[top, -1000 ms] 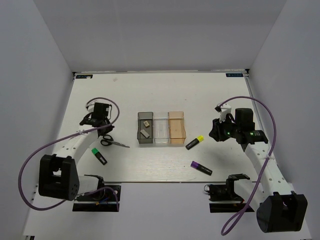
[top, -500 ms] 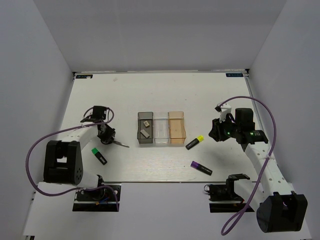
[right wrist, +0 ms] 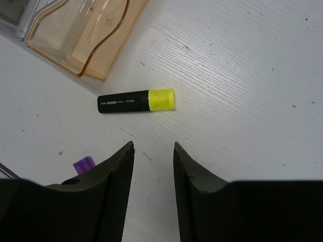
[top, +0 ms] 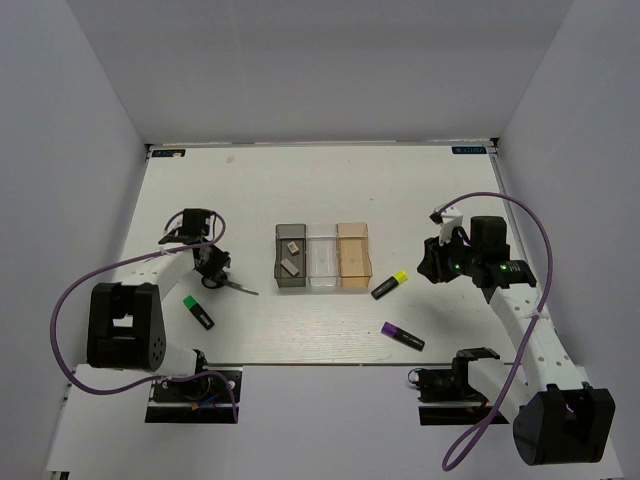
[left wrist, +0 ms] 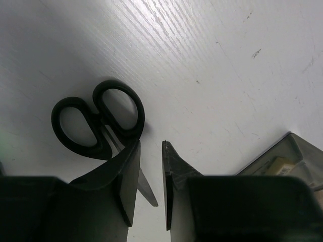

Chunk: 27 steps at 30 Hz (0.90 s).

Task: Sort the stationery into containers
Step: Pick up the scissors from the center of the board.

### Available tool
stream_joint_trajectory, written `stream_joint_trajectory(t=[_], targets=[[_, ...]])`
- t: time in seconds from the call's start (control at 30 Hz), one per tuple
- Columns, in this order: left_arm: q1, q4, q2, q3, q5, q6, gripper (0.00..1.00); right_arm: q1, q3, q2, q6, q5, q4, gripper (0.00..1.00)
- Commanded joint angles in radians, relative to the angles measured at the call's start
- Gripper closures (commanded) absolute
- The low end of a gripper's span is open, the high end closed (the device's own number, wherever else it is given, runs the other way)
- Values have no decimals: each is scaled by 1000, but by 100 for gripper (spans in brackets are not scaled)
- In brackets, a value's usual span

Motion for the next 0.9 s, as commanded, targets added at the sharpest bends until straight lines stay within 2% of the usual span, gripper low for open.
stream_joint_trajectory(t=[0.0,0.5,0.57,0.6,0.77,0.87], targets=[[18,21,-7,41,-5,9,65,-2,40,-4,-20,-7,-8,59],[28,13,112,76,-52,41,65,-2,38,-1,-18,-1,-9,59],[31,3,131,81,-57,50,61,-3,39,-1,-16,-2,-6,59],[30,-4,138,93,-57,52,56,-3,38,-1,-20,-2,-6,59],[27,-74,200,143,-63,89,56,-2,40,-3,-18,5,-8,59],[28,-132,245,180,-63,109,62,-3,39,-9,-16,8,-5,59]])
